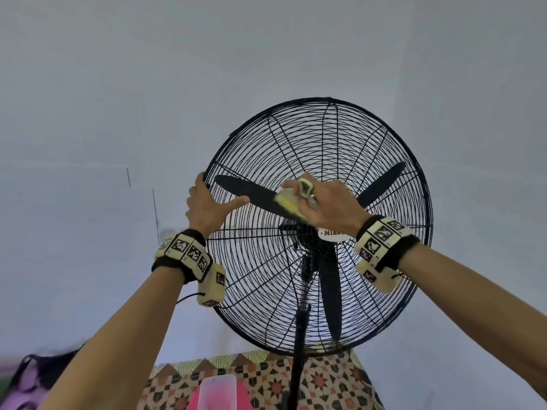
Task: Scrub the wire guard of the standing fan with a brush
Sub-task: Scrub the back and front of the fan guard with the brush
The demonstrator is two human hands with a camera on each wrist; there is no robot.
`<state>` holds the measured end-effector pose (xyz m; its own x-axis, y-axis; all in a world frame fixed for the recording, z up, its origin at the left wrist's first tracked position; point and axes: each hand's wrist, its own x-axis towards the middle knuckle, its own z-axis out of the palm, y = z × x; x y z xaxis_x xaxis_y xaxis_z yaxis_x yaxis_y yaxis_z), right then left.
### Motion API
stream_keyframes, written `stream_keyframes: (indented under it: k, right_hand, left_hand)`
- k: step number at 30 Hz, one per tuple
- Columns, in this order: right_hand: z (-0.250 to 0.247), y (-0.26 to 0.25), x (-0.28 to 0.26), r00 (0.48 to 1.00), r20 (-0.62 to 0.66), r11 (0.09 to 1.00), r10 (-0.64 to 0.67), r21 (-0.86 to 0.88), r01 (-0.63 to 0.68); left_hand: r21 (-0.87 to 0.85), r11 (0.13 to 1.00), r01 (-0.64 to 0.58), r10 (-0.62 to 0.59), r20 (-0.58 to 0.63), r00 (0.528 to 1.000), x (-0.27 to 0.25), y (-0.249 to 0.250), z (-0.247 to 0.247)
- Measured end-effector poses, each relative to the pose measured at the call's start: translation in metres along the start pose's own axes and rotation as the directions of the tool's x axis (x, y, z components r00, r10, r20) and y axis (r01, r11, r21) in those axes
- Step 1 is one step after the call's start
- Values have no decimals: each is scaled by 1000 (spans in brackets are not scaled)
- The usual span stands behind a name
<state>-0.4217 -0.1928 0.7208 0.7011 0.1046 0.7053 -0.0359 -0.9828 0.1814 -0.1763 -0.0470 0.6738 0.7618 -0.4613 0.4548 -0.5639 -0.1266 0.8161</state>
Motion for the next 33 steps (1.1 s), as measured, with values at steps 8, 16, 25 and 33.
stream_keyframes:
  k: [8,16,25,33]
  right_hand:
    - [1,5,-2,998,53,998,43,-39,-41]
    - [5,22,-18,992,111,995,61,-82,-52]
    - [-3,19,-27,998,56,999,-10,-36,12]
    - [-13,29,-31,997,73,994,36,-104,-28]
  left_hand:
    - [138,987,83,-74,-66,995,-21,0,20]
    - [141,986,89,-80,-66,995,-23,-2,19]
    - [149,986,79,-68,-76,995,-26,-3,17]
    - [157,985,73,-63,-65,996,-26,-3,18]
